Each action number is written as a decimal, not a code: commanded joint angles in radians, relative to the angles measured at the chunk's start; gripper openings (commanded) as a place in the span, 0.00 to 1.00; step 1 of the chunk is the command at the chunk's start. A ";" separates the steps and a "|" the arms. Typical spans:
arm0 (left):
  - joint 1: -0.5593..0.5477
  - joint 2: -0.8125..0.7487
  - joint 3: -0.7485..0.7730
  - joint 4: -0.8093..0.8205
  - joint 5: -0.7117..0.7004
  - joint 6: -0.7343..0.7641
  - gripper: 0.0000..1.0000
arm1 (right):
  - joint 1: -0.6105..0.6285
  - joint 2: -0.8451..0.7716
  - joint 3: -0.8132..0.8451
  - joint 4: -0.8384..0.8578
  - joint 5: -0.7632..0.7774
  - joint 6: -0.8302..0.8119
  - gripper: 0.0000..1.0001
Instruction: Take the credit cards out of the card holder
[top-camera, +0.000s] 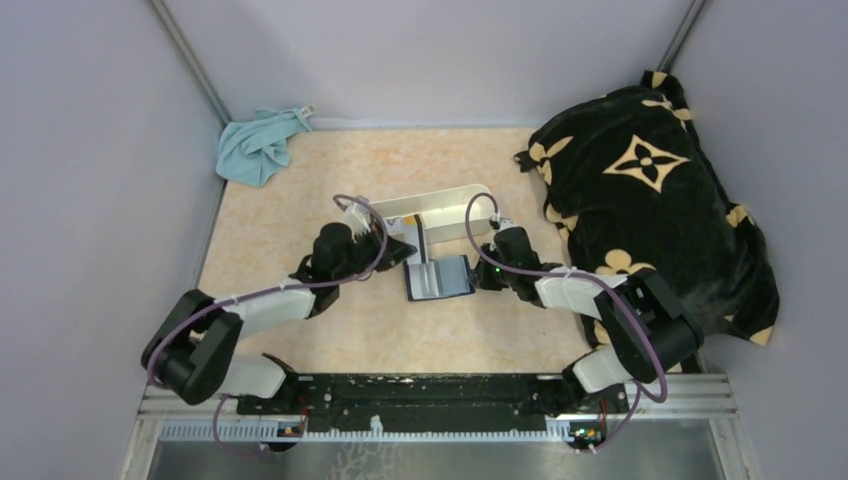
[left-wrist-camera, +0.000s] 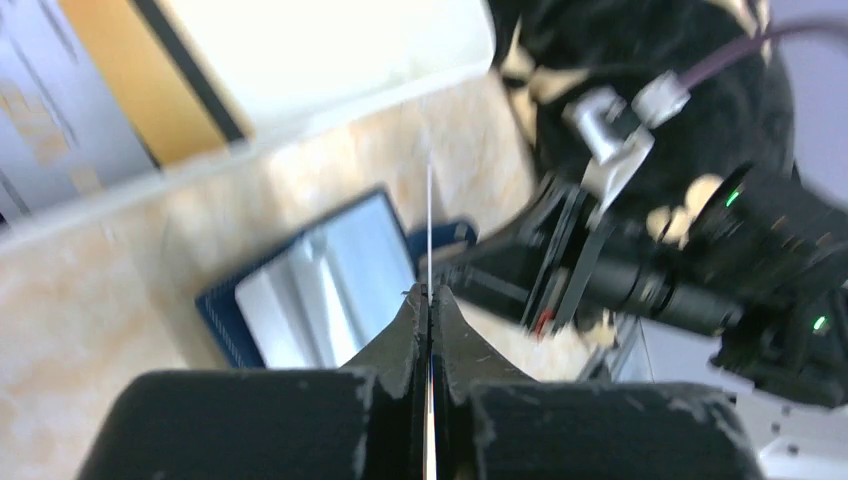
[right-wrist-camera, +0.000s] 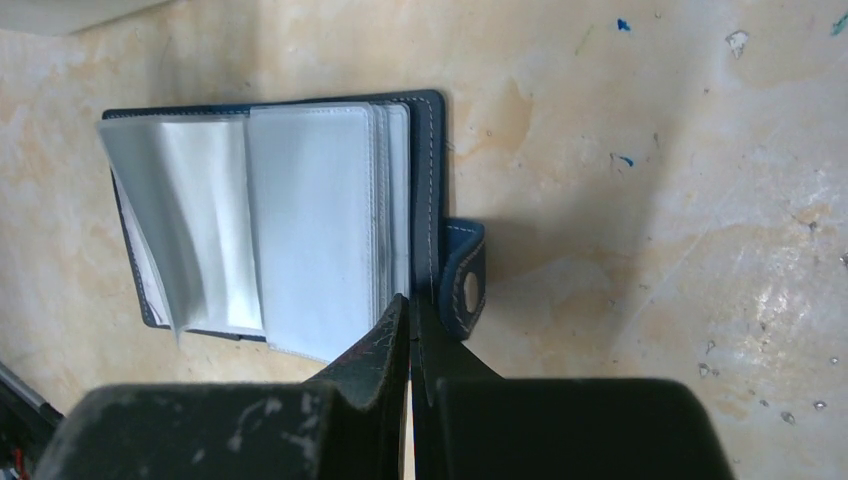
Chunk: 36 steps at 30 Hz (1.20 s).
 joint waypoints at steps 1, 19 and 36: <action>0.034 -0.092 0.190 -0.368 -0.182 0.102 0.00 | -0.002 -0.042 -0.012 -0.043 0.006 -0.028 0.00; 0.150 0.149 0.759 -1.112 -0.443 0.174 0.00 | -0.001 -0.004 -0.036 -0.012 0.017 -0.034 0.00; 0.153 0.252 0.782 -1.092 -0.432 0.189 0.00 | -0.003 0.020 -0.040 0.003 0.013 -0.038 0.00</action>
